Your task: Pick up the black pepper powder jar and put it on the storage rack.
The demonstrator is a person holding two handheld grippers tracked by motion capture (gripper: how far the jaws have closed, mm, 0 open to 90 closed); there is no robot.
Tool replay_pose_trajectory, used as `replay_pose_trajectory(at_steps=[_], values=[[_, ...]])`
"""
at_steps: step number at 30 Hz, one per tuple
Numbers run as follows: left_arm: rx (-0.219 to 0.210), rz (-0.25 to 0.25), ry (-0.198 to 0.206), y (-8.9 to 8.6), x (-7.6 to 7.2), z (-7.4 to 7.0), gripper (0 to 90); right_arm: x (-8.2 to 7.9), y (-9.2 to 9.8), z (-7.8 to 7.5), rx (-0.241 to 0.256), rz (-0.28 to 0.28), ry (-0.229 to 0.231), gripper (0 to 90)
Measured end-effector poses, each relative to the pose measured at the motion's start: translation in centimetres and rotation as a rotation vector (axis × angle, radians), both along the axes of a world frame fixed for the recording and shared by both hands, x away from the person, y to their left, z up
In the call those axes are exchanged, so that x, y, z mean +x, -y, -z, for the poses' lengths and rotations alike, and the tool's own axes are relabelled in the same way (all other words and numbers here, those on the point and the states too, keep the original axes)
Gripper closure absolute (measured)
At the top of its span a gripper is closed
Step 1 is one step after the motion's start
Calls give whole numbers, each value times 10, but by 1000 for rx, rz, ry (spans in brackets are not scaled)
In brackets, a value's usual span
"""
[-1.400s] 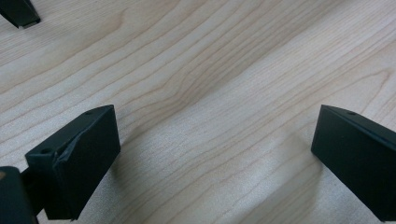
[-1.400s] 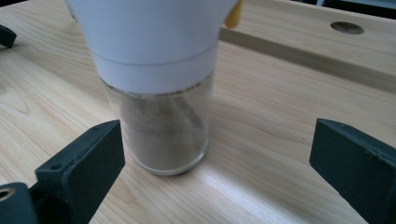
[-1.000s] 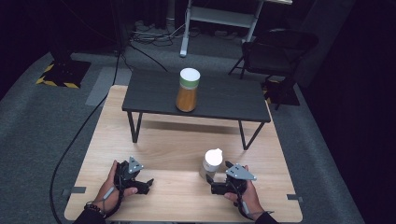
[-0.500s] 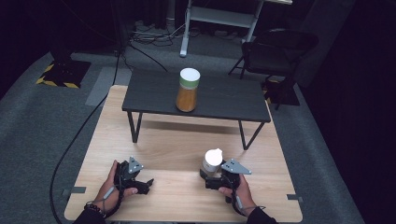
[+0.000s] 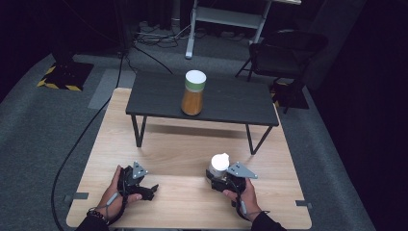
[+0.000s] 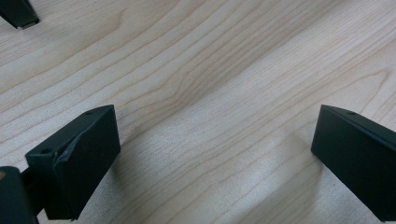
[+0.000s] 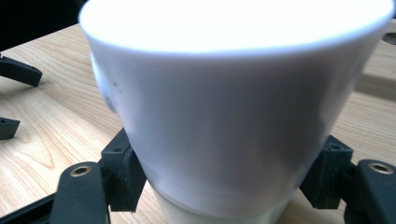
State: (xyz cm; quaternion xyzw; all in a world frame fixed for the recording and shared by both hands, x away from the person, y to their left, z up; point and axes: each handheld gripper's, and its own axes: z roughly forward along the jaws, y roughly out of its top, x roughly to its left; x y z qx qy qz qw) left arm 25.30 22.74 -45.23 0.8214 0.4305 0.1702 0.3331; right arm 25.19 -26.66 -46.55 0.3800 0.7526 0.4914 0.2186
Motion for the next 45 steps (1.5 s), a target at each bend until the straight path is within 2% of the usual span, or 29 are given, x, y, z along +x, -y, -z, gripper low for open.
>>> replay_pose_trajectory(at_steps=[3,7,18,31,45], values=[[0,0,0,0,0,0,12,3,3,-2,0,-19,-8,297],[1,0,0,1,0,0,12,1,5,-4,3,-24,16,298],[2,1,0,1,0,0,12,-11,14,-20,30,14,63,299],[2,1,1,1,0,0,12,-17,19,-34,31,49,70,300],[-1,3,-1,1,1,0,8,-23,22,-70,36,95,103,301]])
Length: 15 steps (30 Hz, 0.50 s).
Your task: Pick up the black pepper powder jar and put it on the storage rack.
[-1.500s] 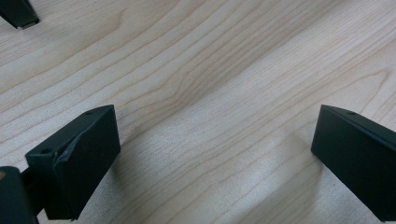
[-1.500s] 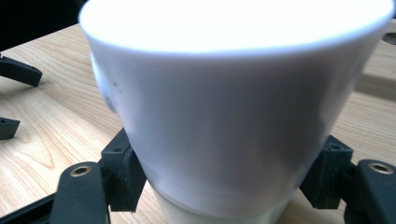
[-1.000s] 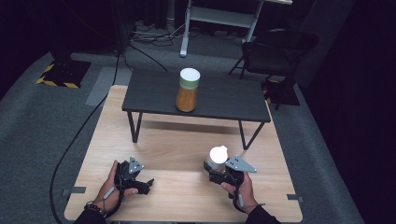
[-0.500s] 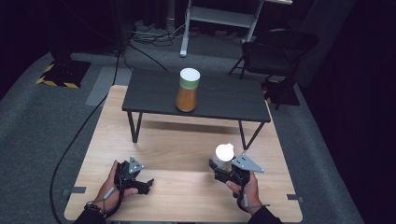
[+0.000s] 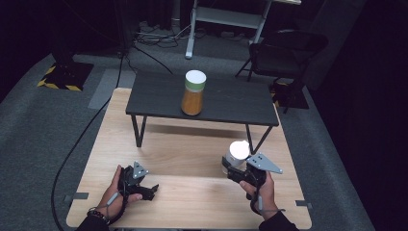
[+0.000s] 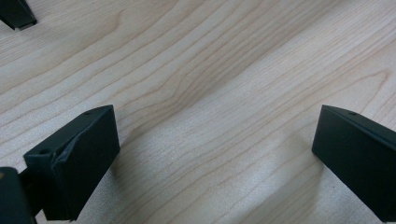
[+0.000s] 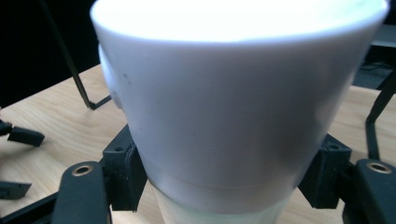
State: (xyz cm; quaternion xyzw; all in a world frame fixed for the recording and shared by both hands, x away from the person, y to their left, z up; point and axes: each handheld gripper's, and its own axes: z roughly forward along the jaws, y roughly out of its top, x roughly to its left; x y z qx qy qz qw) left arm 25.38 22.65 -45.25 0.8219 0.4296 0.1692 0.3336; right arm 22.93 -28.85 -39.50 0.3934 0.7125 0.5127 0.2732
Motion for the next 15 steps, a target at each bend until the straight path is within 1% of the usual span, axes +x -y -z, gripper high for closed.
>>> replay_pose_trajectory(at_steps=[5,10,13,15], values=[[0,0,0,0,0,0,8,0,-2,-18,-11,17,13,301],[0,0,0,0,0,0,8,3,-3,-39,-10,34,16,301],[0,0,0,0,0,0,8,3,-5,-49,-20,41,30,301],[1,0,0,0,0,0,8,4,-5,-56,-18,46,30,301]])
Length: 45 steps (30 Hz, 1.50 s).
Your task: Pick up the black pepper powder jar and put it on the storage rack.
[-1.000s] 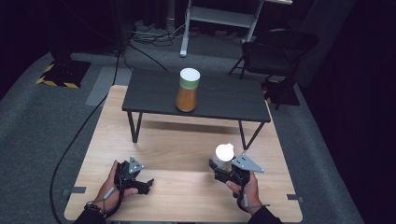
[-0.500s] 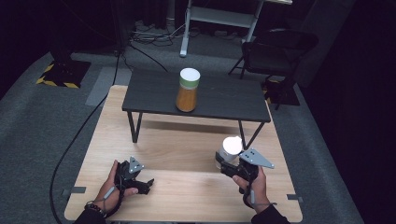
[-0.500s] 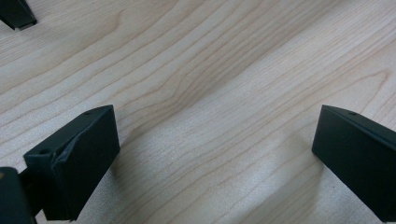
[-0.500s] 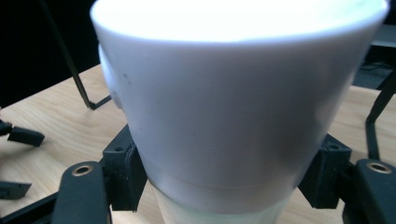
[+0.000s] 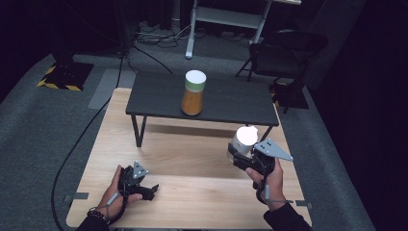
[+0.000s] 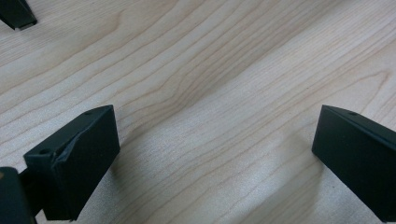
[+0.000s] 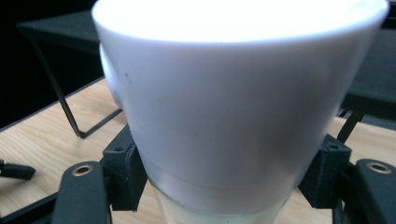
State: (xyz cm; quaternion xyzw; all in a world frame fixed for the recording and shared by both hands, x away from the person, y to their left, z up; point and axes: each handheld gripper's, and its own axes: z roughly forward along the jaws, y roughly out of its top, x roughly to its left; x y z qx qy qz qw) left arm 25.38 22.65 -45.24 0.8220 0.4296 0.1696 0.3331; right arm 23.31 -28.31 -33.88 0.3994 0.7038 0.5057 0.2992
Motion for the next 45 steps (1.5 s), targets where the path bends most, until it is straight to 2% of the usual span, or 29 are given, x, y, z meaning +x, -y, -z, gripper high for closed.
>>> replay_pose_trajectory(at_steps=[11,23,34,45], values=[[0,0,0,0,0,0,8,9,-7,-35,-20,15,14,302],[1,-3,1,0,-1,0,8,22,-16,-62,-24,39,52,302],[1,-5,0,1,-1,0,8,40,-26,-72,-23,71,72,302],[0,-4,0,0,-1,0,8,63,-35,-80,-13,79,84,302]])
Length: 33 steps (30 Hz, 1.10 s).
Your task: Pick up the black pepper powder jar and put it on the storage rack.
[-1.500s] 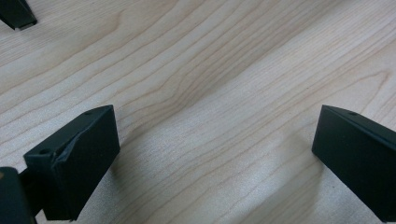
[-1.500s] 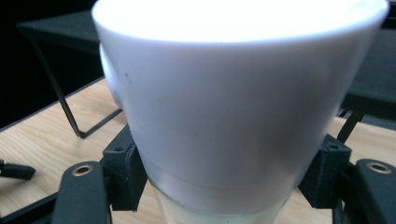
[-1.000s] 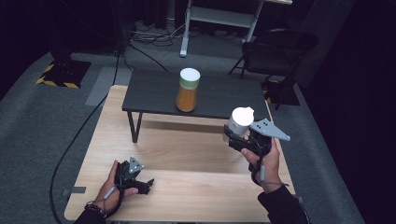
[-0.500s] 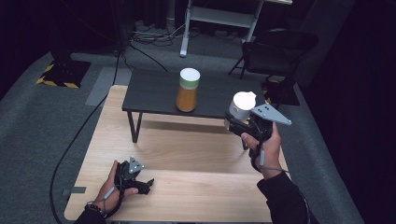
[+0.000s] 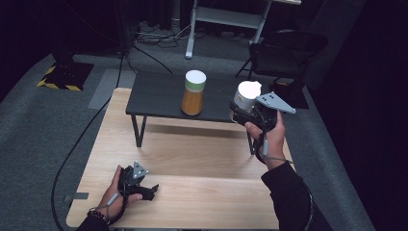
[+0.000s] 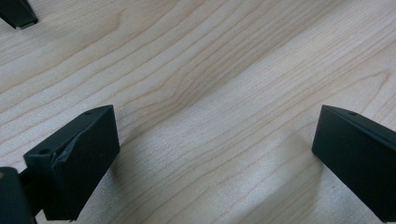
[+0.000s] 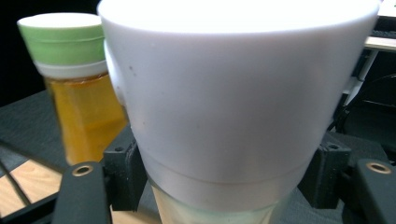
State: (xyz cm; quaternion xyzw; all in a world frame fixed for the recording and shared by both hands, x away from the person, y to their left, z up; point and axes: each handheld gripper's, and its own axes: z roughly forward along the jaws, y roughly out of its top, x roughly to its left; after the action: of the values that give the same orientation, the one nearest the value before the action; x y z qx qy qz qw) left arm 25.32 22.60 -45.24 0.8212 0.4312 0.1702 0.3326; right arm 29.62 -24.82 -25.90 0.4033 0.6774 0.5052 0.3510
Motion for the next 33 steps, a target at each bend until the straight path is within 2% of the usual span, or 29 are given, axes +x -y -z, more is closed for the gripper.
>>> replay_pose_trajectory(at_steps=[3,9,16,29,33], values=[[0,-1,0,0,0,0,8,9,0,1,23,2,-10,302],[1,0,0,0,0,0,8,22,-9,6,18,19,-17,302],[1,1,0,0,0,0,8,35,-13,14,36,36,-38,302],[0,-1,0,0,0,0,8,44,-17,21,36,52,-59,302],[0,0,0,0,0,0,8,46,-18,22,51,63,-68,301]])
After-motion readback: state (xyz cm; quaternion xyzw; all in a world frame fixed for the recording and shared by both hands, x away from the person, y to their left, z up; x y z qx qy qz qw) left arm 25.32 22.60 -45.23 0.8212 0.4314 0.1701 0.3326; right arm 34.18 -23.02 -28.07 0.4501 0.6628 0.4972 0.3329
